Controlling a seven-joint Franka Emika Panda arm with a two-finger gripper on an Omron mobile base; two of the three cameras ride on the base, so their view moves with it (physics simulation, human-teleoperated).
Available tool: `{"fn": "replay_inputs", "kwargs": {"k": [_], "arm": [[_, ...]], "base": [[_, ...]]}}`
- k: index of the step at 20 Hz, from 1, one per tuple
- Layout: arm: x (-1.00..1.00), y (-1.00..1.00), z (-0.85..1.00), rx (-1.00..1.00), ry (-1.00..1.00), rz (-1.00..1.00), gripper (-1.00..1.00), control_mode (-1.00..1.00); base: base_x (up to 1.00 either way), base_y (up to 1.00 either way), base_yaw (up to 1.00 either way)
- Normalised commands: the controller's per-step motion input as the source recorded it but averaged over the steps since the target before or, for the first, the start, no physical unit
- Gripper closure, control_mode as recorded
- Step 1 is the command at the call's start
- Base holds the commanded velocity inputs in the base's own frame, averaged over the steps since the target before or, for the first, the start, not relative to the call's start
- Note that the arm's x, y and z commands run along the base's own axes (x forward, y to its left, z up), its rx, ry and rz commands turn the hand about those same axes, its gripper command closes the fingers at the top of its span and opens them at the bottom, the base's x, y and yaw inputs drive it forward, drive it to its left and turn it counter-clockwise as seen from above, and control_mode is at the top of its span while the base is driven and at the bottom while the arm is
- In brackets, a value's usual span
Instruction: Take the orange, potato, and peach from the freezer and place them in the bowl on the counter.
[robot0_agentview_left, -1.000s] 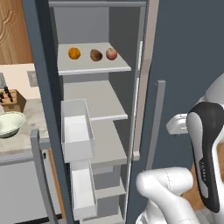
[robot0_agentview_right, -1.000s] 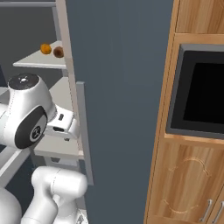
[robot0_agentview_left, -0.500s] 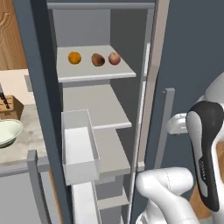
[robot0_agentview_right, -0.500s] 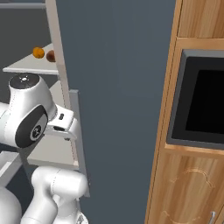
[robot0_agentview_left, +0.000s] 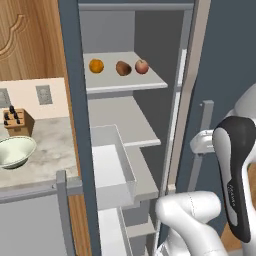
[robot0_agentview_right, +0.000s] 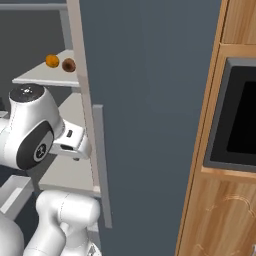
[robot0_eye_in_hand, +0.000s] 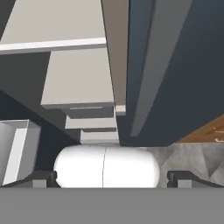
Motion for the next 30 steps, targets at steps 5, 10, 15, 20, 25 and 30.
{"fn": "replay_inputs", "kwargs": {"k": [5, 10, 15, 20, 25, 30], "arm": [[0.0, 0.0, 0.0, 0.0, 0.0, 0.0, -1.0, 1.0], [0.0, 0.0, 0.0, 0.0, 0.0, 0.0, -1.0, 1.0], [0.0, 0.0, 0.0, 0.0, 0.0, 0.0, -1.0, 1.0], [0.0, 0.0, 0.0, 0.0, 0.0, 0.0, -1.0, 1.0], [0.0, 0.0, 0.0, 0.0, 0.0, 0.0, -1.0, 1.0], [0.0, 0.0, 0.0, 0.0, 0.0, 0.0, -1.0, 1.0]], "base": [[0.47, 0.18, 0.0], [0.53, 0.01, 0.0], [0.23, 0.22, 0.0], [0.12, 0.46, 0.0], [0.12, 0.54, 0.0], [0.27, 0.37, 0.0]]}}
